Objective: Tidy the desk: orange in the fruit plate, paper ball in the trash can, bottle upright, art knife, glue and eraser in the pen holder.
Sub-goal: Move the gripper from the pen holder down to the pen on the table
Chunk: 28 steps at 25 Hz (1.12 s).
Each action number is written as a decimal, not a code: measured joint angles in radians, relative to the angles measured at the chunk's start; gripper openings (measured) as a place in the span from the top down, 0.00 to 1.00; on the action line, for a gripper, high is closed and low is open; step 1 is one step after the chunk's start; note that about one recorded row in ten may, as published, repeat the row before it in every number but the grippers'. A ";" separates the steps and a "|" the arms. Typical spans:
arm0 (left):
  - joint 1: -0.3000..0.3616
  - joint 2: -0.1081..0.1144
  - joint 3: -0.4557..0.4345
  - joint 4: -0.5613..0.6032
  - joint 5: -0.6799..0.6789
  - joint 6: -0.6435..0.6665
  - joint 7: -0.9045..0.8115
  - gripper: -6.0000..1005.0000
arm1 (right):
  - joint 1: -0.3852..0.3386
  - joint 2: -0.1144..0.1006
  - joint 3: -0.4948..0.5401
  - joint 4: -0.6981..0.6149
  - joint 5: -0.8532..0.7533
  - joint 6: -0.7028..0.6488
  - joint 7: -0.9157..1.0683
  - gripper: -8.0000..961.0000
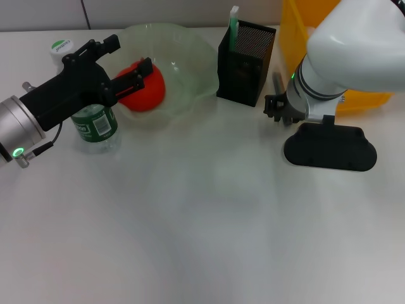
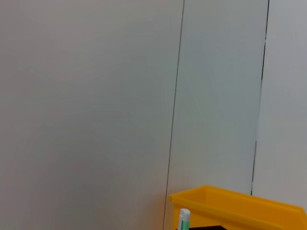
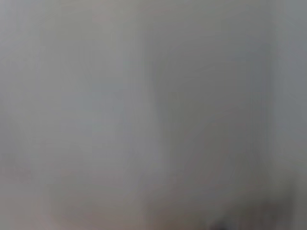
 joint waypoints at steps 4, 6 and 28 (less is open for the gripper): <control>0.002 0.000 0.000 0.000 0.000 0.000 0.000 0.18 | -0.001 0.000 -0.006 0.003 0.000 -0.001 0.001 0.69; 0.003 0.000 0.000 0.000 0.000 0.000 0.000 0.18 | -0.002 0.000 -0.006 0.003 0.001 -0.001 0.001 0.70; 0.007 -0.002 0.000 0.000 0.000 0.000 0.000 0.18 | 0.003 0.001 -0.009 -0.014 -0.005 -0.004 0.023 0.73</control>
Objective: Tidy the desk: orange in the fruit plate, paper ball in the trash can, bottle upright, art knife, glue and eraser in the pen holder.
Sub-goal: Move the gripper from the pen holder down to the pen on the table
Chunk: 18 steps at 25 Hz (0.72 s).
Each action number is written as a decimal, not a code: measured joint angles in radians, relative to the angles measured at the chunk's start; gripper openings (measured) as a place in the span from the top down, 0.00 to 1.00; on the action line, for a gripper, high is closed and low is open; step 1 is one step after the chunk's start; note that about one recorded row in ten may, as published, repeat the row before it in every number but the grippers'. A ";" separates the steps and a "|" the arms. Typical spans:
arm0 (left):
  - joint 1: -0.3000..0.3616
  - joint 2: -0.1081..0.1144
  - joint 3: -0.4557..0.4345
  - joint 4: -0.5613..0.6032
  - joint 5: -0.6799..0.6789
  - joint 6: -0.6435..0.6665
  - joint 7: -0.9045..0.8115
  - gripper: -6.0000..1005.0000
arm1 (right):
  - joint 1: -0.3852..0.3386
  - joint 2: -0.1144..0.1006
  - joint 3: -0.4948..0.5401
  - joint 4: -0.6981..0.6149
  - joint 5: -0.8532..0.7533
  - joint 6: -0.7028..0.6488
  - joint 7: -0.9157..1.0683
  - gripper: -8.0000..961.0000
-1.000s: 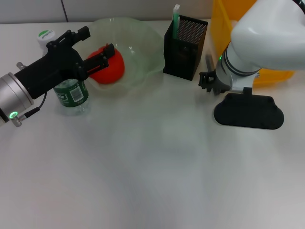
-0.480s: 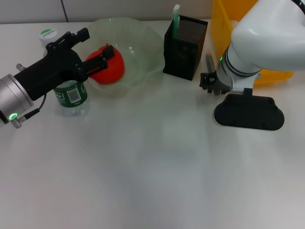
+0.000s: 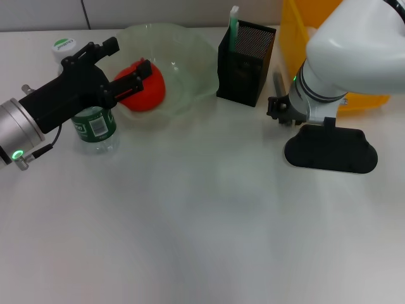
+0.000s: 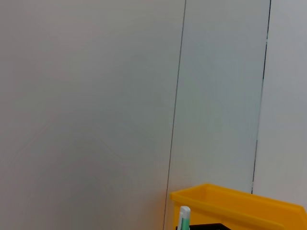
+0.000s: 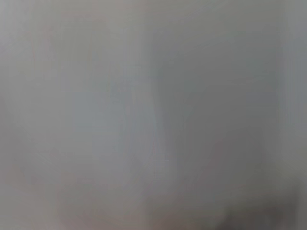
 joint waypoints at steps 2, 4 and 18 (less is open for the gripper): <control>0.000 0.001 0.000 0.000 0.000 0.000 0.000 0.18 | 0.001 0.000 0.000 -0.003 0.000 -0.001 0.001 0.73; 0.000 0.001 0.000 0.000 0.000 0.000 0.000 0.18 | 0.002 0.000 0.000 -0.005 0.000 -0.001 0.002 0.73; -0.003 0.002 0.000 0.000 0.000 0.002 0.000 0.18 | 0.011 0.001 -0.008 -0.032 0.005 0.017 0.004 0.73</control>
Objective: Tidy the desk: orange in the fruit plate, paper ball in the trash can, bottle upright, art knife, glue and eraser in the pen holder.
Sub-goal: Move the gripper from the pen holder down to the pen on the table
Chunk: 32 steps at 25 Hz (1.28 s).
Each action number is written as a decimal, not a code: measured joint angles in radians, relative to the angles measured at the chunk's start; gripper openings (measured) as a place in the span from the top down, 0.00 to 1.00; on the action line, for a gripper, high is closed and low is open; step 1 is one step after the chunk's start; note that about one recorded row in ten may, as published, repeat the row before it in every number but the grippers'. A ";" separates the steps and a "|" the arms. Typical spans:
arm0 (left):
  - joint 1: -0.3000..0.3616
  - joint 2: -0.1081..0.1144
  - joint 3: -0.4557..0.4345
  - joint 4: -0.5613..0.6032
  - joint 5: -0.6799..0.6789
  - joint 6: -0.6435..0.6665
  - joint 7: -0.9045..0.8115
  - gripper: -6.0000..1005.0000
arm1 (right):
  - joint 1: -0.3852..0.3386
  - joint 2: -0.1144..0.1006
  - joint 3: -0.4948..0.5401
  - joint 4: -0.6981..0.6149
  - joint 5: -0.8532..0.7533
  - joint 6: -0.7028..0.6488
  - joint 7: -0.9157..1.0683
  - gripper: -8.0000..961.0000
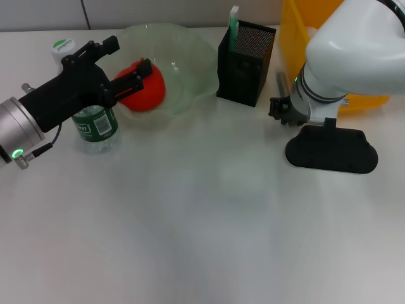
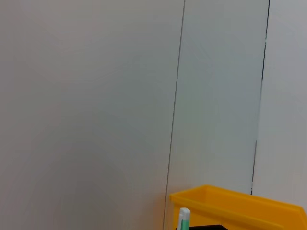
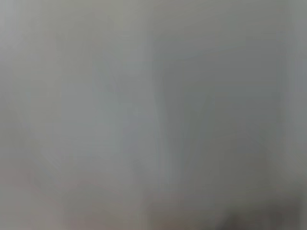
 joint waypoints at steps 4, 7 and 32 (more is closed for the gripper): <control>0.000 0.000 0.000 0.002 0.000 0.000 0.000 0.18 | 0.001 0.000 0.000 -0.005 0.001 0.012 0.000 0.74; 0.000 0.000 0.000 0.006 0.000 -0.001 0.000 0.18 | 0.002 0.001 0.000 -0.009 0.001 0.016 0.000 0.74; 0.004 0.002 0.001 0.015 0.000 0.004 0.002 0.18 | -0.037 0.007 -0.003 0.097 -0.006 0.005 0.017 0.85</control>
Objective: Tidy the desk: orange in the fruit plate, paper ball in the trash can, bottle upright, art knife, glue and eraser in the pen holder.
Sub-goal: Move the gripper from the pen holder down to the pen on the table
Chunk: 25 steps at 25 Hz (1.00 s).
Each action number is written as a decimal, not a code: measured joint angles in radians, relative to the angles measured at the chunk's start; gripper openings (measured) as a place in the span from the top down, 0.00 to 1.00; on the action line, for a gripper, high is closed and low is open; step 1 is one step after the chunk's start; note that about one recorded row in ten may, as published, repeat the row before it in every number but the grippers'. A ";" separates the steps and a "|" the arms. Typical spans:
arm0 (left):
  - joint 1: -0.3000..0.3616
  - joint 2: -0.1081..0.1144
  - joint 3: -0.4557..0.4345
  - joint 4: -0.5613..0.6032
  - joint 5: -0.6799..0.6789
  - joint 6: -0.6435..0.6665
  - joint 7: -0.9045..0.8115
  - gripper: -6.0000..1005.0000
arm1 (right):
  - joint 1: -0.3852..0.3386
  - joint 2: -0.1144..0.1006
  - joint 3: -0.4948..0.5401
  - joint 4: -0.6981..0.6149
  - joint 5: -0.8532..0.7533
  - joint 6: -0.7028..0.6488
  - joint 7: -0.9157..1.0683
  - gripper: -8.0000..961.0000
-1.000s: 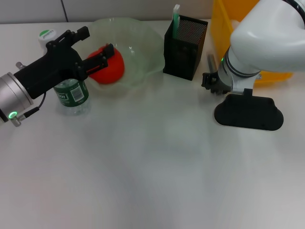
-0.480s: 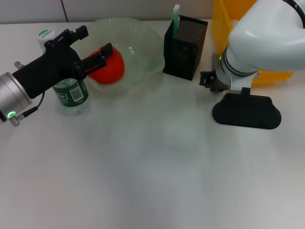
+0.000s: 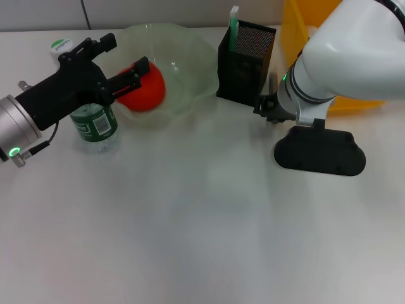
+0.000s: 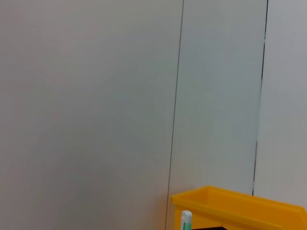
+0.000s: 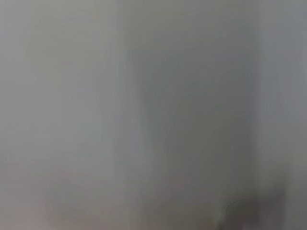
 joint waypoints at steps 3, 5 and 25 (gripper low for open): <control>0.000 0.000 0.004 0.000 0.000 0.001 0.000 0.18 | -0.020 0.001 -0.011 0.039 -0.007 -0.006 0.032 0.85; 0.000 0.000 0.006 0.000 0.000 0.002 0.001 0.18 | -0.042 0.004 -0.016 0.078 -0.021 -0.019 0.069 0.85; -0.003 0.004 0.006 0.034 0.008 -0.005 0.000 0.19 | -0.160 0.006 -0.027 0.268 -0.087 -0.047 0.297 0.85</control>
